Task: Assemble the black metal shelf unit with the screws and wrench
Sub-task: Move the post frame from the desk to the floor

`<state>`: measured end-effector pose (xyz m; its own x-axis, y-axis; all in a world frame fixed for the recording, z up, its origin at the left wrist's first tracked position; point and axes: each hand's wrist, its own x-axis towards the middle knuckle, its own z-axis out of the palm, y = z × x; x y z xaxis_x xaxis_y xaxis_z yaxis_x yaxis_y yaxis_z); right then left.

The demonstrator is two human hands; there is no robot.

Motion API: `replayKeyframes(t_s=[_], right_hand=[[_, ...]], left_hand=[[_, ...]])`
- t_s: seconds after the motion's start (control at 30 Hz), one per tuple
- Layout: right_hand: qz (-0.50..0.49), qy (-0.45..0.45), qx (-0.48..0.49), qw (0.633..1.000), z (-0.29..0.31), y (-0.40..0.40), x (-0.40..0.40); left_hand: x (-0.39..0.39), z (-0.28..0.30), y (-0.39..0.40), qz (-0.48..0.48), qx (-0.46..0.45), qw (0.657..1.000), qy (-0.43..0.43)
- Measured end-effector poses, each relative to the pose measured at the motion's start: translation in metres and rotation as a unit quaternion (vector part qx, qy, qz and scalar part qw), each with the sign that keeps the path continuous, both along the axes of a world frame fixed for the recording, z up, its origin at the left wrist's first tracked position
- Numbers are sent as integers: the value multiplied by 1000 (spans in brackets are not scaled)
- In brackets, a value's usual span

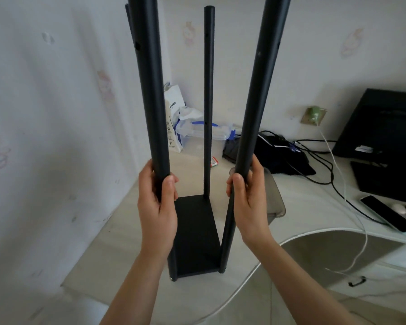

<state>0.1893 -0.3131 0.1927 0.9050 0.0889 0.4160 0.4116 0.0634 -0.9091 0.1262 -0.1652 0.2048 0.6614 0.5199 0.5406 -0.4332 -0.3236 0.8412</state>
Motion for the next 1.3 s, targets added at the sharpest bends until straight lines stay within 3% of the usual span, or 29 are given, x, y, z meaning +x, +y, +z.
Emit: replayKeyframes(t_s=[0.33,0.7,0.97,1.3], right_hand=[[-100,-7,15,995,29,4,-38],[-223,-23,31,974,51,-51,-106],[-299,-37,55,952,55,-142,-163],[-388,-22,35,921,53,-301,-264]], left_hand=[[-17,28,10,-104,-15,994,-21],[-53,48,-38,-263,-75,961,-40],[-84,56,-127,-354,-90,930,-42],[-143,44,-295,-441,-108,891,-8]])
